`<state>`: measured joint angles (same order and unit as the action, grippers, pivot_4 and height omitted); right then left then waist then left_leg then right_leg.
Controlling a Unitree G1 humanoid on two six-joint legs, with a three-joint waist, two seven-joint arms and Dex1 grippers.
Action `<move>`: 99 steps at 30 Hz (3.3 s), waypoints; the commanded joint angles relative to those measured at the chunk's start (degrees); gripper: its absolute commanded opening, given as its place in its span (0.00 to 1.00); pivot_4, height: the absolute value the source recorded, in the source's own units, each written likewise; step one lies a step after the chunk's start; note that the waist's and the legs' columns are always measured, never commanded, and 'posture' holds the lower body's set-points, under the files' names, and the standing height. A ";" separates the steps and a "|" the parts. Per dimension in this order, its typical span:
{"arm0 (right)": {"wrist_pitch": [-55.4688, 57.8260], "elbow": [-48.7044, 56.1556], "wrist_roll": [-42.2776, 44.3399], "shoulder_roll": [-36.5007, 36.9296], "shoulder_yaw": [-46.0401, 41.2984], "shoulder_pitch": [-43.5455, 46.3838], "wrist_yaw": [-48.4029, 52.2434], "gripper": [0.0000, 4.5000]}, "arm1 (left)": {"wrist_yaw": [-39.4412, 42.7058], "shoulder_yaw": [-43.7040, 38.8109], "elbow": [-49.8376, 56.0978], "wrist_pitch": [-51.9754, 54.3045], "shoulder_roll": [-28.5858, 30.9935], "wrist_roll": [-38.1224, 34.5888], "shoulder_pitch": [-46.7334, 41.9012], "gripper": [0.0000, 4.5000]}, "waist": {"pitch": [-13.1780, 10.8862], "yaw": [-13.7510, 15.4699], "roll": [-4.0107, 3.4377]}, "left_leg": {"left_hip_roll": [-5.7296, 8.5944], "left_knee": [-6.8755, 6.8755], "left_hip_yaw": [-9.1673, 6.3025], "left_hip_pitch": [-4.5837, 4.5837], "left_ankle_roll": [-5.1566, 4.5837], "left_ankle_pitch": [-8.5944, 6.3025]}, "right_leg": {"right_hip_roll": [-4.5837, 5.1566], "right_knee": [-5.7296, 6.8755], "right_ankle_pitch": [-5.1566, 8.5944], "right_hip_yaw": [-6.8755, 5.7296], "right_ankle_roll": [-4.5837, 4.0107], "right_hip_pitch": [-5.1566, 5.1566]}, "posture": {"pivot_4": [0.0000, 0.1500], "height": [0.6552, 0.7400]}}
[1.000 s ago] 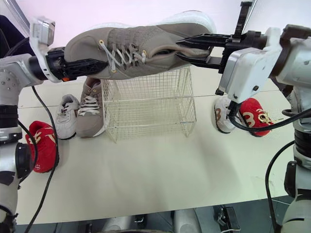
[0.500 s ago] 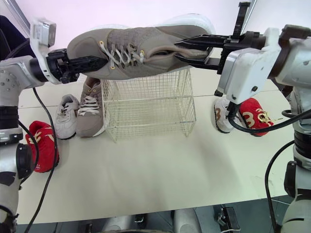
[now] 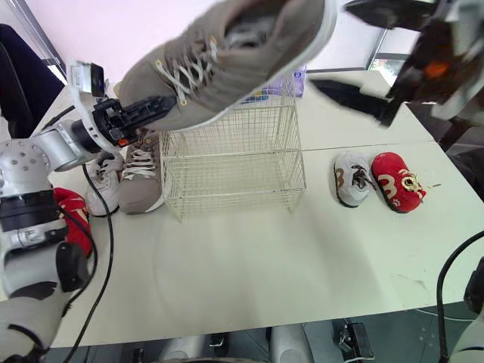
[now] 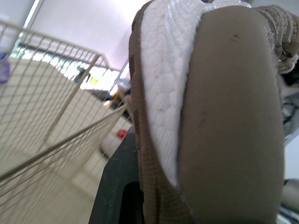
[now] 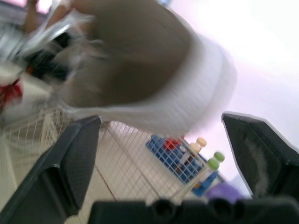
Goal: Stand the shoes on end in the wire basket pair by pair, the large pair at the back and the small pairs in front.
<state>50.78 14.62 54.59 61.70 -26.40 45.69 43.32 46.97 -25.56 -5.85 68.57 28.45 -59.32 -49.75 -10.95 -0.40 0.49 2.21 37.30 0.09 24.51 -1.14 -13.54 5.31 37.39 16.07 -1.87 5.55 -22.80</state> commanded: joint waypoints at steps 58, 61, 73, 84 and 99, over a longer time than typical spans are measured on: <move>2.41 -12.54 20.37 -28.41 8.21 16.37 -17.01 0.37 | -21.82 7.35 19.60 -8.11 5.17 -28.04 16.47 0.62 | 0.02 -0.32 0.00 | 0.02 -0.08 0.01 -0.01 -0.02 0.08 | -0.14 0.04 -0.02 0.03 -0.04 -0.06 | 1.00 1.00; 2.63 -18.89 14.87 -21.33 9.67 21.23 -9.25 0.37 | -13.45 7.14 19.10 -7.84 11.88 -24.28 17.01 0.94 | -0.04 -0.37 -0.11 | 0.03 -0.19 0.02 0.04 -0.02 0.08 | -0.14 -0.01 -0.02 0.04 -0.07 -0.17 | 1.00 1.00; -29.33 -65.33 -26.36 -12.54 30.90 56.64 33.41 0.37 | -1.71 9.17 18.12 -10.12 16.42 -15.44 17.24 0.99 | -0.12 -0.78 -0.22 | 0.01 -0.48 0.18 0.28 -0.05 0.02 | -0.14 -0.30 -0.03 0.13 -0.08 -0.53 | 1.00 1.00; -54.30 -76.68 -40.88 -19.37 32.26 55.39 45.95 0.37 | -5.59 6.83 22.63 -10.48 13.66 -16.88 20.41 0.99 | -0.12 -0.67 -0.22 | 0.02 -0.48 0.19 0.52 0.49 0.28 | -0.12 -0.19 -0.05 0.16 -0.05 -0.80 | 1.00 1.00; -61.79 -83.25 -47.96 -24.69 30.91 49.09 47.63 0.37 | -10.14 5.59 25.64 -11.18 12.96 -20.02 21.46 0.99 | -0.13 -0.31 -0.22 | 0.02 -0.30 0.11 0.52 0.64 0.38 | -0.15 -0.06 -0.17 0.12 -0.14 -0.76 | 1.00 1.00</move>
<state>-10.13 -67.63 8.12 36.67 4.96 95.02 90.78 37.21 -17.94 18.20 58.92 41.29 -78.14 -28.09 -11.08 -0.71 0.27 2.22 37.00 0.21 25.03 -0.50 -13.16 5.16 37.32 15.90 -1.75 5.42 -23.55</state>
